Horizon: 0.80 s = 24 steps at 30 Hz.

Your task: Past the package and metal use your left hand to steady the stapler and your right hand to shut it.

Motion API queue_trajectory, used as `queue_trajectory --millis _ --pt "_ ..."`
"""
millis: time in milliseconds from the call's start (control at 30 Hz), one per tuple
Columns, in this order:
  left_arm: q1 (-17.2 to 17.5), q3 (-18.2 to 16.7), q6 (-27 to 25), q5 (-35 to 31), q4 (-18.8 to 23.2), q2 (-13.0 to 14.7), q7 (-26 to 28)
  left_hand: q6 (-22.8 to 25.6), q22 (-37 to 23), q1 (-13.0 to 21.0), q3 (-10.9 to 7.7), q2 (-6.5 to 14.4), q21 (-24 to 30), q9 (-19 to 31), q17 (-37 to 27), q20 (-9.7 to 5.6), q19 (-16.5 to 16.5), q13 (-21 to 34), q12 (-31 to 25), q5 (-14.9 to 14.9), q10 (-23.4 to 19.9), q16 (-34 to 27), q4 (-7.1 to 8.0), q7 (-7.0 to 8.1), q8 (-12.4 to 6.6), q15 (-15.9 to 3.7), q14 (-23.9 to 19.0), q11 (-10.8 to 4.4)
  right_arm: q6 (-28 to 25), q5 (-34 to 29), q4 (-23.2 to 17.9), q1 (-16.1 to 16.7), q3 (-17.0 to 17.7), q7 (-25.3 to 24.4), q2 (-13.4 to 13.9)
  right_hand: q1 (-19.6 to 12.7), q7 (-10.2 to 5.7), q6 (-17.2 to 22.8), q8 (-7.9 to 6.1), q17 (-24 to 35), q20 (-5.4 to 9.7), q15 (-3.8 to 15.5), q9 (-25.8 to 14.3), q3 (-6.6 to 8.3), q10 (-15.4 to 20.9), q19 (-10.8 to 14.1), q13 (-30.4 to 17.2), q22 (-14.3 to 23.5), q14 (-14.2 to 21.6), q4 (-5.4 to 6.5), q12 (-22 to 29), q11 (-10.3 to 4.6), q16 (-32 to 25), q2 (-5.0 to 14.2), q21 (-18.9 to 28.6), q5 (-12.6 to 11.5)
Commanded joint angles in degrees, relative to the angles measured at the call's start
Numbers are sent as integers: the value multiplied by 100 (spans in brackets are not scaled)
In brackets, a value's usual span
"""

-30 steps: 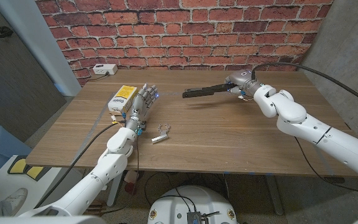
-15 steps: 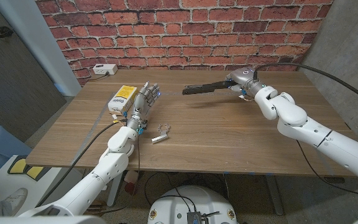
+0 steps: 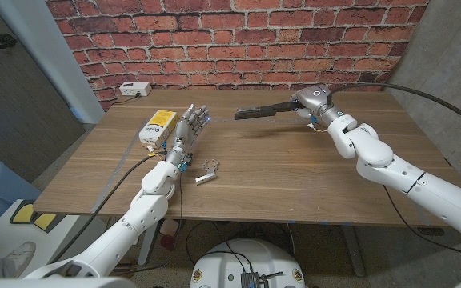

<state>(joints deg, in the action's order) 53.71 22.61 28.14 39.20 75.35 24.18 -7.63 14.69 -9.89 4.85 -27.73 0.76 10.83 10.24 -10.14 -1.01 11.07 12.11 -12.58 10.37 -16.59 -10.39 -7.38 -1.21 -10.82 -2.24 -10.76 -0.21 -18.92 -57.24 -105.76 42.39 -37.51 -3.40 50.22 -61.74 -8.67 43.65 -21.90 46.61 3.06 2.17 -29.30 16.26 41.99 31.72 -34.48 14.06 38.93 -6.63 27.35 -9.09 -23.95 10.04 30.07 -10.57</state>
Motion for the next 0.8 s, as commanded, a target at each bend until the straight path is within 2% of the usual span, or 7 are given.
queue_trajectory --millis 33,267,300,333,367,400,800 --pt "-66 22 15 -13 -37 -28 -26 45 -9 45 -20 -1 22 13 -4 6 59 19 -42 -1 -65 -31 -43 6 -25 -70 -61 1 43 -35 122 42 -28 -364 -63 1 -48 145 2 -4 709 1102 -194 392 1 30 36 -1 173 340 -17 -31 42 -19 64 -20" --pt "-44 8 -31 -87 83 24 109 92 -6 59 -24 3 65 14 -2 -27 185 20 -69 -1 -130 -44 -49 -6 -35 -89 -113 -13 25 -129 239 44 -73 -656 -118 24 -65 133 39 -19 716 1106 -172 396 35 11 90 -10 193 345 -42 -29 85 -5 99 -22" --pt "-40 6 -45 -71 97 30 101 137 -11 67 -22 -1 107 16 -2 315 337 22 -85 -1 -175 -44 -51 32 -38 -80 -147 -33 13 -139 244 42 -78 -663 -124 27 -66 135 41 -20 718 1105 -170 395 35 12 95 -10 193 345 -45 -32 88 -8 103 -21" --pt "-41 7 -32 -92 93 29 117 160 -12 66 -20 -3 121 17 -5 402 402 23 -94 -1 -202 -67 -49 39 -41 -65 -221 -62 12 -148 258 39 -87 -692 -133 22 -74 140 44 -24 715 1112 -166 400 35 1 103 -12 195 339 -52 -35 98 -5 106 -23" --pt "-43 7 -23 -95 88 29 114 167 -13 67 -20 -4 129 17 -5 385 430 23 -94 0 -203 -68 -49 41 -42 -66 -232 -62 14 -151 274 37 -91 -731 -142 25 -78 138 52 -23 716 1110 -161 398 48 -7 115 -15 204 336 -55 -35 101 -9 112 -22" --pt "-44 4 -4 -89 78 18 108 197 -11 75 -22 -6 110 18 -5 165 429 24 -97 0 -220 -70 -53 31 -45 -76 -270 -51 13 -151 283 36 -94 -758 -150 26 -80 139 57 -26 715 1111 -158 401 38 -14 124 -16 206 334 -66 -51 110 -7 117 -23" --pt "-55 8 145 -104 2 -84 124 293 -10 88 -22 -12 64 20 -4 98 365 24 -108 0 -263 -62 -59 31 -66 -67 -297 -13 -57 -220 339 40 -130 -1086 -218 23 -85 186 101 -30 716 1113 -116 410 97 -16 227 -36 298 293 -118 -68 149 -10 204 -22"
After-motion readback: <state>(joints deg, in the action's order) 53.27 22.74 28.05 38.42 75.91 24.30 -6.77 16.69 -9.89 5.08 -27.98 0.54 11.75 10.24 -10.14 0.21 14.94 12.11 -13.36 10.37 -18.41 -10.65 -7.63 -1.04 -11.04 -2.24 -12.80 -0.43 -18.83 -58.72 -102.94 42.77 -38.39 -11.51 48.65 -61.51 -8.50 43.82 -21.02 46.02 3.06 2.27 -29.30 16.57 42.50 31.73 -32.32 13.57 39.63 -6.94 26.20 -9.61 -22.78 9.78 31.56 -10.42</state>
